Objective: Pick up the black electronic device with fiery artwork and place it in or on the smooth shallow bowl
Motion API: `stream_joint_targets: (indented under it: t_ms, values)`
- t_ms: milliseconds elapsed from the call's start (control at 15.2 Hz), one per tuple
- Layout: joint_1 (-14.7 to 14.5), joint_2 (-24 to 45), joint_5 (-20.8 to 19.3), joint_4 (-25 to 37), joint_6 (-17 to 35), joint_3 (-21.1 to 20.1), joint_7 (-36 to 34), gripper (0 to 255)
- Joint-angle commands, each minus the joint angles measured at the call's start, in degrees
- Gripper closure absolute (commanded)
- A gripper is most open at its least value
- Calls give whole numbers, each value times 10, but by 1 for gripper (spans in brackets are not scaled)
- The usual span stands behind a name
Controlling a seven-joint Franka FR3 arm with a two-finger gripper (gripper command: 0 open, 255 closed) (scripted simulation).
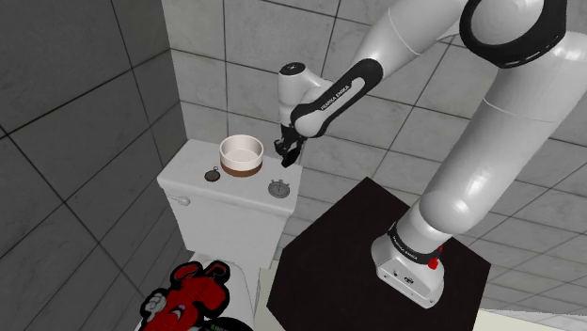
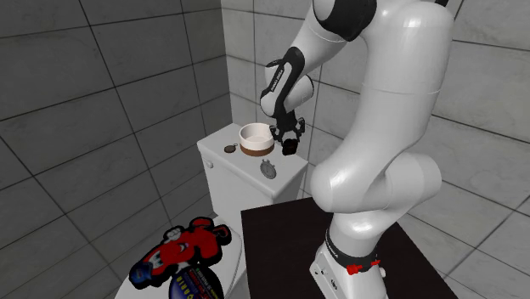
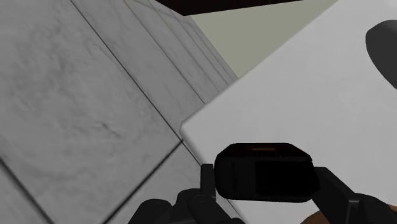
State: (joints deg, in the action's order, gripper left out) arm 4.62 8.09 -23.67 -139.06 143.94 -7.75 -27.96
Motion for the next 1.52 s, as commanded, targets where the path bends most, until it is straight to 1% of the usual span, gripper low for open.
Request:
stream_joint_targets:
  t_ms: [0, 660, 1122, 1188, 1452]
  values:
    - [1, -12, 11, 3, -14, -3, 10, 255]
    - [1, -77, 55, 15, -85, -10, 53, 255]
    - [-2, -116, 78, 31, -136, -11, 78, 255]
    - [-2, -116, 79, 31, -137, -11, 78, 255]
    - [-16, -47, 73, 129, -173, -27, 51, 255]
